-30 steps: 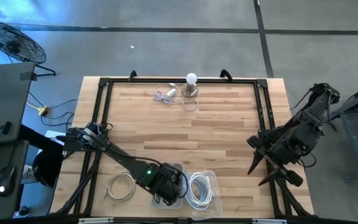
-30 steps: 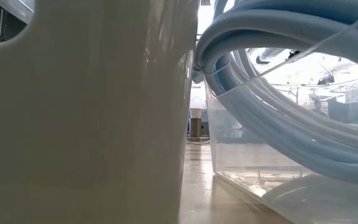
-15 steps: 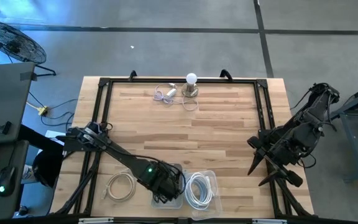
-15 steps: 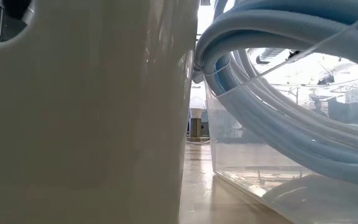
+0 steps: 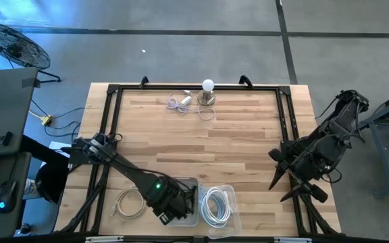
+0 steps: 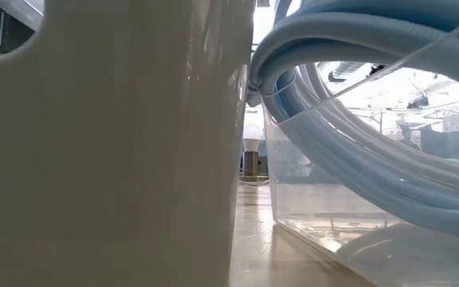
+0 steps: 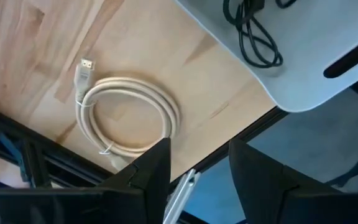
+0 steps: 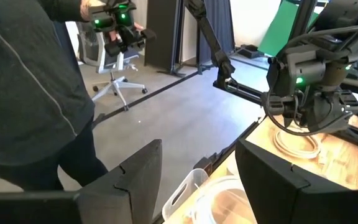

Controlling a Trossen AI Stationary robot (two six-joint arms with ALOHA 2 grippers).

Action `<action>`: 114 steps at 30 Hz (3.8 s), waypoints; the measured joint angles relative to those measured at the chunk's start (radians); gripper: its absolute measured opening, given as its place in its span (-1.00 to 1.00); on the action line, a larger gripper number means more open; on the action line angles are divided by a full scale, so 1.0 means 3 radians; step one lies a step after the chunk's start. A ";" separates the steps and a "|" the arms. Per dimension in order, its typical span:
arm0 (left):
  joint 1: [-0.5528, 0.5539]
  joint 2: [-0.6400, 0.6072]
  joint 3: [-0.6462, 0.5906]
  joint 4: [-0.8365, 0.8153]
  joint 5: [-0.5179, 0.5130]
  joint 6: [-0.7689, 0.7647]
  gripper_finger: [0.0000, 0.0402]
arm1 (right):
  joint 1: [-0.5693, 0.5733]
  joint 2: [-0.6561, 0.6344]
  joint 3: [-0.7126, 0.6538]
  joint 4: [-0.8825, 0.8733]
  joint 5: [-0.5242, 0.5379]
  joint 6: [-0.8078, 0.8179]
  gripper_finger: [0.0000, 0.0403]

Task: Pick & Place USB Port
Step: Put the gray HDMI cable into the transparent bin

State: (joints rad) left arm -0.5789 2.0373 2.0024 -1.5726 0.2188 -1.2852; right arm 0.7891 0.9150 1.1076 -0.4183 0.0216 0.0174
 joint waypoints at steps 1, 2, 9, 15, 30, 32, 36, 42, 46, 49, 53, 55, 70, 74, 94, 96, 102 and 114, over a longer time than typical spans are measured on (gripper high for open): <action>-0.0001 0.0000 -0.0011 0.0005 0.0001 0.0008 -0.22 | 0.0000 0.0000 0.0000 -0.0015 0.0000 0.0000 -0.02; -0.0011 0.0000 -0.0029 0.0009 0.0006 0.0007 -0.22 | 0.0000 0.0000 0.0000 -0.0020 0.0000 0.0000 -0.02; -0.0020 0.0000 -0.0123 0.0007 -0.0047 0.0073 -0.22 | 0.0000 0.0000 0.0000 -0.0025 0.0002 -0.0055 -0.02; -0.0013 0.0000 -0.0123 0.0029 -0.0124 0.0392 -0.22 | -0.0015 0.0000 0.0000 -0.0025 0.0001 -0.0085 -0.02; -0.0036 0.0000 -0.0123 0.0096 -0.0340 0.0522 -0.22 | -0.0019 0.0000 0.0000 -0.0099 0.0006 -0.0067 -0.02; -0.0037 0.0000 -0.0124 0.0100 -0.0400 0.0577 -0.22 | -0.0019 0.0000 0.0000 -0.0100 0.0009 -0.0064 -0.02; -0.0037 0.0000 -0.0123 0.0082 -0.0407 0.0389 -0.22 | -0.0019 0.0000 0.0000 -0.0100 0.0009 -0.0062 -0.02; -0.0037 0.0001 -0.0128 -0.0002 -0.0463 0.0229 -0.22 | -0.0018 0.0000 0.0000 -0.0100 0.0105 -0.0060 -0.02; -0.0038 0.0003 -0.0188 0.0000 -0.0521 0.0092 -0.22 | -0.0019 0.0000 0.0000 -0.0099 0.0123 -0.0047 -0.02; -0.0038 0.0003 -0.0249 0.0001 -0.0460 0.0106 -0.22 | -0.0019 0.0000 0.0000 -0.0099 0.0122 0.0028 -0.02; -0.0039 0.0003 -0.0286 0.0004 -0.0395 0.0083 -0.22 | -0.0019 0.0000 0.0000 -0.0092 0.0122 0.0034 -0.02; -0.0039 0.0003 -0.0288 0.0006 -0.0355 0.0117 -0.22 | -0.0019 0.0000 0.0000 -0.0083 0.0122 0.0041 -0.02; -0.0169 0.0003 -0.0288 0.0005 -0.0693 0.0231 -0.22 | -0.0019 0.0004 0.0000 -0.0082 0.0121 0.0193 -0.02; -0.0173 0.0003 -0.0288 0.0006 -0.0777 0.0093 -0.22 | -0.0017 0.0004 0.0000 -0.0082 0.0121 0.0193 -0.02; -0.0168 0.0003 -0.0291 0.0181 -0.0917 0.0864 -0.22 | -0.0017 0.0005 0.0000 -0.0111 0.0118 0.0179 -0.02; -0.0167 0.0003 -0.0291 0.0204 -0.1013 0.0892 -0.22 | -0.0017 0.0006 0.0000 -0.0113 0.0118 0.0178 -0.02; -0.0166 0.0001 -0.0291 0.0351 -0.1087 0.1181 -0.22 | -0.0017 0.0006 0.0000 -0.0113 0.0118 0.0165 -0.02; -0.0165 0.0001 -0.0289 0.0441 -0.1217 0.1488 -0.22 | -0.0017 0.0006 0.0000 -0.0163 0.0120 0.0165 -0.02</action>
State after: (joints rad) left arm -0.6285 2.0377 1.9156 -1.4402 -0.1462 -0.8387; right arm 0.7841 0.9169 1.1076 -0.4672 0.0574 0.0669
